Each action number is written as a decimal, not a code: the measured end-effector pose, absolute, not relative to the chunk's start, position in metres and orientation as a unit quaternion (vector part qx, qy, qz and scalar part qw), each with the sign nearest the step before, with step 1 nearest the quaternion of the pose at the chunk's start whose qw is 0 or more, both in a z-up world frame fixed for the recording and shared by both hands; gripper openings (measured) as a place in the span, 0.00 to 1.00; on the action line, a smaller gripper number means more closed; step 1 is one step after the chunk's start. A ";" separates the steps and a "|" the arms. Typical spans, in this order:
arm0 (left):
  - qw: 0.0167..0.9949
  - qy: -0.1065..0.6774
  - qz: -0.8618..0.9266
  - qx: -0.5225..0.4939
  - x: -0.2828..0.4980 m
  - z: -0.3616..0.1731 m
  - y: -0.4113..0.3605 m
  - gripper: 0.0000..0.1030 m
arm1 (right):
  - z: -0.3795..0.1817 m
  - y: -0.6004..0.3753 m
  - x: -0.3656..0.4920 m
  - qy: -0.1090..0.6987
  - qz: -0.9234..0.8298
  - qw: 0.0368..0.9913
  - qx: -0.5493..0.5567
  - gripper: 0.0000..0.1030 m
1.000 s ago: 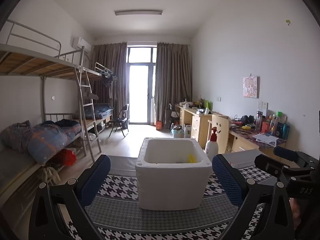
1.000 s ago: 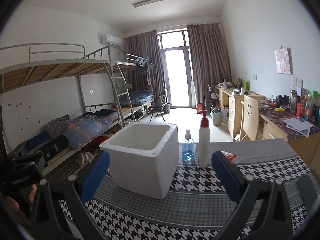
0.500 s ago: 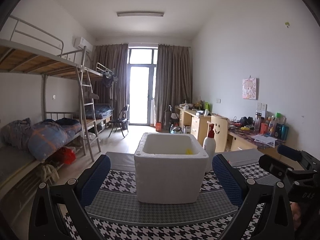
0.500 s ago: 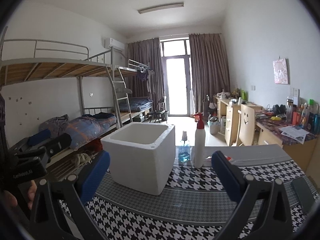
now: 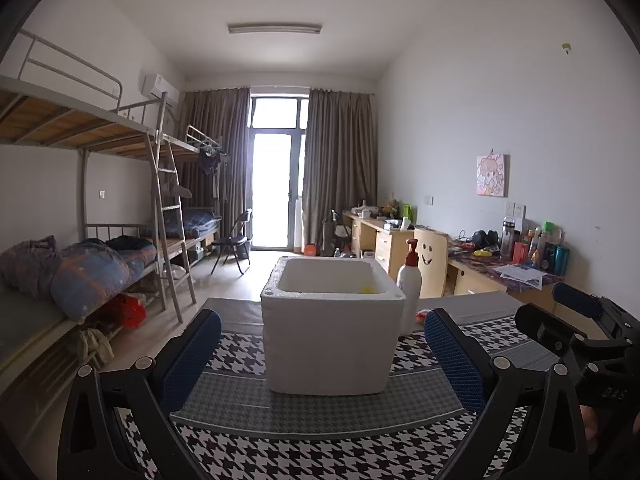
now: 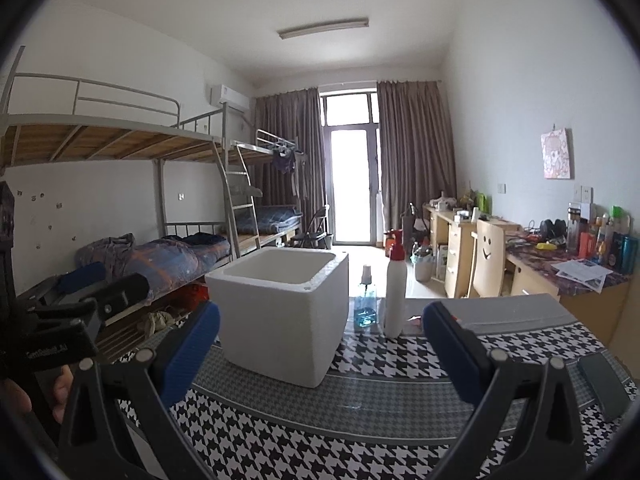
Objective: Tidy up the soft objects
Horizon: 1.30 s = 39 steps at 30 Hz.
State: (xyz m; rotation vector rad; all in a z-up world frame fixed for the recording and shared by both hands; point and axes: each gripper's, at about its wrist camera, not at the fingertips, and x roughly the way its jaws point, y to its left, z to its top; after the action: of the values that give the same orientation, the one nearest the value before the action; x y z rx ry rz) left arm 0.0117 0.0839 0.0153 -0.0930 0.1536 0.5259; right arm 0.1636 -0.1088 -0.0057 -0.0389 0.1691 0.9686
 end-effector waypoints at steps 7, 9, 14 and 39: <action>0.961 0.075 0.262 -0.043 0.007 0.007 0.081 0.99 | -0.012 -0.111 0.160 0.083 0.467 0.880 -0.017 0.99; 0.961 0.074 0.261 -0.045 0.007 0.005 0.081 0.99 | -0.015 -0.111 0.159 0.086 0.466 0.880 -0.019 0.99; 0.962 0.078 0.256 -0.049 0.008 0.002 0.080 0.99 | -0.023 -0.114 0.160 0.089 0.461 0.883 -0.012 0.99; 0.958 0.088 0.270 -0.048 0.003 -0.009 0.081 0.99 | -0.039 -0.132 0.163 0.108 0.428 0.897 0.001 0.99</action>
State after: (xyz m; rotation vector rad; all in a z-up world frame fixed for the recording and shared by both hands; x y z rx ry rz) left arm 0.0026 0.0807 -0.0093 -0.0967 0.1777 0.5485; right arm 0.1634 -0.1316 -0.0393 0.0012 0.2228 0.8859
